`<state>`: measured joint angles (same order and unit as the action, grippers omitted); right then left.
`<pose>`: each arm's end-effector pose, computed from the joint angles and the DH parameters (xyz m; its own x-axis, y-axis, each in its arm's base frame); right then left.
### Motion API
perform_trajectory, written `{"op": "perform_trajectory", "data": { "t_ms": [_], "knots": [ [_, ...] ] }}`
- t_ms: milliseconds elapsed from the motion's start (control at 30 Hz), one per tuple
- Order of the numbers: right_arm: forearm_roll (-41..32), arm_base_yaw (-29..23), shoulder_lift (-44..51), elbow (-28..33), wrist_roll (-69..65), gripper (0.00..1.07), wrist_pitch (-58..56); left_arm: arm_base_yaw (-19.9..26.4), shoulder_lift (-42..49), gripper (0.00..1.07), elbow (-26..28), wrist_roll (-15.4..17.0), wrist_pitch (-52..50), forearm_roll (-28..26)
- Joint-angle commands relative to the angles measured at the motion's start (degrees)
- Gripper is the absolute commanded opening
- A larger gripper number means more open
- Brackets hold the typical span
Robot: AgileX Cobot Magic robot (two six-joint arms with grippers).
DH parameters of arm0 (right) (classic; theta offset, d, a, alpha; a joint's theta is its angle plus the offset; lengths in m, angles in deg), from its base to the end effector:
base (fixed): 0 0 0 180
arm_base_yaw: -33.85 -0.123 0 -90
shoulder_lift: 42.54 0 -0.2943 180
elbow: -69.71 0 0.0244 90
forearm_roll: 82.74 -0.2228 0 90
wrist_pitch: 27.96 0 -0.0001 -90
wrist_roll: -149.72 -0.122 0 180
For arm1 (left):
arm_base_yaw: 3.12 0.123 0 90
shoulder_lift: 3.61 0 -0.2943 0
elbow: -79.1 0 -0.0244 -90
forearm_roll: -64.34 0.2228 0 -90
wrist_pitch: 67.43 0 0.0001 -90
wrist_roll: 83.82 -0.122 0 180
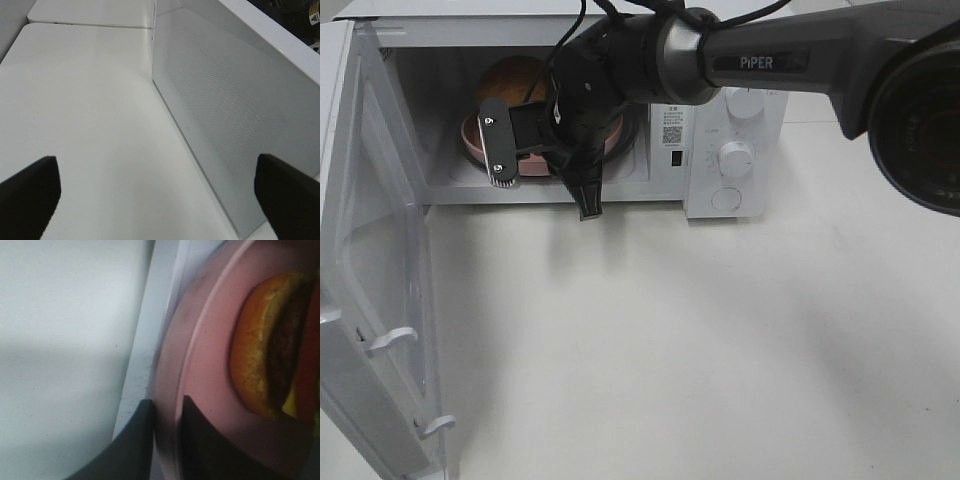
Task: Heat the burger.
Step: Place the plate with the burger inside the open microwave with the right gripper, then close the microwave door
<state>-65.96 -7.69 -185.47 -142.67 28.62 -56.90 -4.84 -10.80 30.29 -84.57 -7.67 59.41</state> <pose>0.4096 0.3401 0.1546 0.4063 -0.9097 -0.0860 -0.7026 -0.2508 -0.6660 -0.0116 -0.0087 0.2519 -0.4357 -0.0172 -0.8999 0.0836 0.9947 -0.0595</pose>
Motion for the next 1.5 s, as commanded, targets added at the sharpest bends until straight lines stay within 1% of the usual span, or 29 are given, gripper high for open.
{"op": "perform_trajectory", "data": {
  "t_ms": [33,67,100,133,167,200,267,300,333,433,467,533,600,700,767,800,833,900,1000,1033,1067,1133,1167,1200,1233,1300,1367,1400,1500],
  "knots": [
    [0.69,0.23,0.92,-0.86,-1.6,0.31,2.18,0.06,0.97,0.98,-0.11,0.11,-0.46,0.06],
    [0.63,0.23,0.92,-0.86,-2.01,0.35,2.18,0.06,0.97,0.98,-0.11,0.11,-0.46,0.06],
    [0.63,0.23,0.92,-0.86,-2.01,0.35,2.18,0.06,0.97,0.98,-0.11,0.11,-0.46,0.06],
    [0.63,0.23,0.92,-0.86,-3.15,0.43,2.06,0.06,0.97,0.98,-0.11,0.11,-0.46,0.06],
    [0.63,0.23,0.92,-0.86,-3.15,0.43,2.06,0.06,0.97,0.98,-0.11,0.11,-0.46,0.06],
    [0.4,0.23,0.92,-0.8,-4.53,0.49,1.43,0.06,0.97,0.98,-0.11,0.11,-0.46,0.06],
    [0.29,0.17,0.92,-0.69,-5.1,0.51,1.03,0.06,0.97,0.98,-0.11,0.11,-0.46,0.06],
    [0.29,0.17,1.03,-0.11,-5.84,0.54,-0.11,0.06,0.97,0.98,-0.11,0.11,-0.46,0.06],
    [0.29,0.17,1.49,1.38,-5.84,0.55,-0.63,0.06,0.97,0.98,-0.11,0.11,-0.46,0.06],
    [0.29,0.17,1.83,2.35,-5.79,0.56,-0.4,0.06,0.97,0.98,-0.11,0.11,-0.46,0.06],
    [0.29,0.17,2.86,4.81,-5.73,0.57,1.2,0.06,0.97,0.98,-0.11,0.06,-0.46,0.06],
    [0.29,0.17,3.5,5.79,-5.67,0.57,2.12,0.06,0.97,0.98,-0.11,0.06,-0.46,0.06],
    [0.29,0.17,5.16,9.34,-5.61,0.61,4.35,0.06,0.97,0.98,-0.11,0.06,-0.46,0.06],
    [0.29,0.17,5.67,10.08,-5.61,0.62,4.64,0.06,0.97,0.98,-0.11,0.06,-0.46,0.06],
    [0.74,0.17,7.96,13.24,-5.84,0.65,7.33,0.06,0.97,0.98,-0.11,0.06,-0.46,0.06],
    [0.74,0.17,7.96,13.24,-5.84,0.65,7.33,0.06,0.97,0.98,-0.11,0.06,-0.46,0.06],
    [1.2,0.17,9.22,14.95,-6.19,0.66,8.59,0.06,0.97,0.98,-0.11,0.06,-0.46,0.06],
    [1.32,0.17,9.63,15.58,-6.19,0.68,8.94,0.06,0.97,0.98,-0.11,0.06,-0.46,0.06],
    [1.32,0.17,11.06,18.16,-6.19,0.7,9.63,0.06,0.97,0.98,-0.11,0.06,-0.46,0.06],
    [1.32,0.17,12.15,19.94,-6.19,0.72,10.2,0.06,0.97,0.98,-0.11,0.06,-0.46,0.06],
    [1.32,0.17,12.15,19.94,-6.19,0.72,10.2,0.06,0.97,0.98,-0.11,0.06,-0.46,0.06],
    [1.15,0.11,13.75,22.98,-6.3,0.74,12.09,0.06,0.97,0.98,-0.11,0.0,-0.46,0.06],
    [1.15,0.11,13.75,22.98,-6.3,0.74,12.09,0.06,0.97,0.98,-0.11,0.0,-0.46,0.06],
    [1.15,0.11,15.07,25.38,-6.76,0.75,13.69,0.06,0.97,0.98,-0.11,0.0,-0.46,0.06],
    [1.15,0.11,15.07,25.38,-6.76,0.75,13.69,0.06,0.97,0.98,-0.11,0.0,-0.46,0.06],
    [1.15,0.11,17.59,28.93,-7.96,0.77,16.16,0.06,0.97,0.98,-0.11,0.0,-0.46,0.06],
    [1.15,0.11,18.56,30.19,-7.96,0.76,16.79,0.06,0.97,0.98,-0.11,0.0,-0.46,0.06],
    [1.15,0.11,20.11,32.43,-7.96,0.76,17.53,0.06,0.97,0.98,-0.11,0.0,-0.46,0.06],
    [1.15,0.11,21.72,34.38,-8.14,0.76,17.65,0.06,0.97,0.98,-0.11,0.0,-0.46,0.06]
  ]
}}
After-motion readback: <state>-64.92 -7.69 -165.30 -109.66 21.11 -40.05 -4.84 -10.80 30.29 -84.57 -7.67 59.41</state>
